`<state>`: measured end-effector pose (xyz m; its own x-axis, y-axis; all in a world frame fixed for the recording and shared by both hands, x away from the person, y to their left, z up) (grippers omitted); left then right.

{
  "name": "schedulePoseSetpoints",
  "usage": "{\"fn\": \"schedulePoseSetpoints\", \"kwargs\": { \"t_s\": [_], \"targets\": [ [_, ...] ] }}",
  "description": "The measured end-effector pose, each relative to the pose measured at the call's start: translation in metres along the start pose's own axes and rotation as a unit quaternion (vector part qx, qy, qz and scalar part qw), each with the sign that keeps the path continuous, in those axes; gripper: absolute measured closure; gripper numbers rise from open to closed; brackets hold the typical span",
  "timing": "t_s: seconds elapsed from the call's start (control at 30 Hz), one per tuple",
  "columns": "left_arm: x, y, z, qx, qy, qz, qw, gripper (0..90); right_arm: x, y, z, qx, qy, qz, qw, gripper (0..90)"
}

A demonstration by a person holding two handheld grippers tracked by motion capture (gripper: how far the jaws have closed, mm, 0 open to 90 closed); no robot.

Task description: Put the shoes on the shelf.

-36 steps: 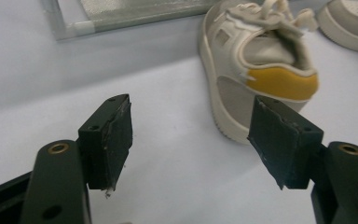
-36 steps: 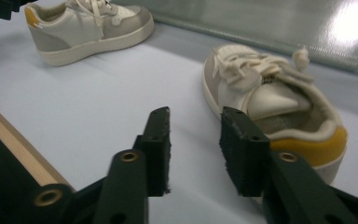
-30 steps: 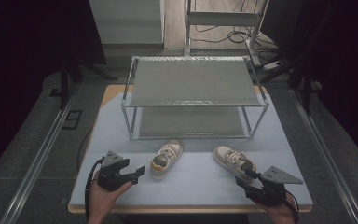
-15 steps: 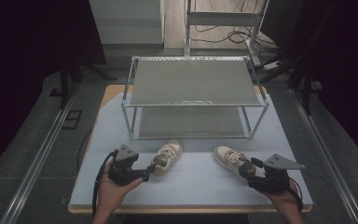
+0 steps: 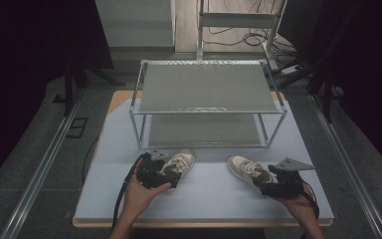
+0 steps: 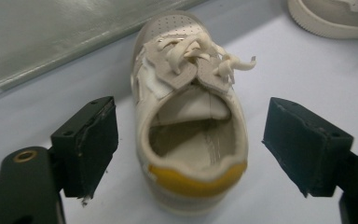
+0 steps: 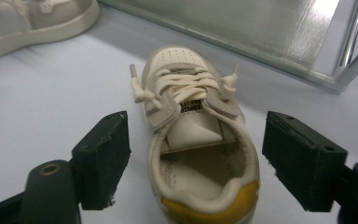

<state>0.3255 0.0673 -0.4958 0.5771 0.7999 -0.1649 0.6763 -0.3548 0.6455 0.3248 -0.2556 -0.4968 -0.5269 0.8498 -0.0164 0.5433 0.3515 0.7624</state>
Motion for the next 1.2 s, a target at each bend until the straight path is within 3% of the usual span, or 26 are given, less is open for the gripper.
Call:
{"fn": "schedulePoseSetpoints", "kwargs": {
  "t_s": [0.37, 0.67, 0.73, 1.2],
  "targets": [
    [0.002, -0.004, 0.031, 0.043, 0.014, -0.010, 0.9990, 15.0, -0.001, -0.005, 0.029, 0.041, 0.003, 0.003, 0.9992, 16.5],
    [0.008, -0.007, 0.043, 0.064, 0.019, -0.012, 0.9977, 18.1, 0.001, -0.012, 0.053, 0.061, 0.007, 0.014, 0.9980, 18.0],
    [0.007, -0.008, 0.045, 0.062, 0.011, -0.016, 0.9979, 21.0, 0.002, -0.012, 0.053, 0.060, 0.009, 0.015, 0.9980, 19.3],
    [0.009, -0.008, 0.042, 0.049, 0.021, -0.004, 0.9986, 28.9, 0.002, -0.013, 0.049, 0.055, 0.021, 0.015, 0.9982, 26.2]
  ]
}}
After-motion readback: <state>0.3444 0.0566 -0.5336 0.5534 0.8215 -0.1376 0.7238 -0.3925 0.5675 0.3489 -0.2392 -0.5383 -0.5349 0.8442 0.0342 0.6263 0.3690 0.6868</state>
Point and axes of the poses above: each handheld gripper's, and its own axes: z roughly forward along the jaws, y roughly out of its top, x roughly to its left, the point moved 8 cm from there along z, roughly forward along the jaws, and after that the axes turned 4 degrees about -y, right-handed, at the moved point
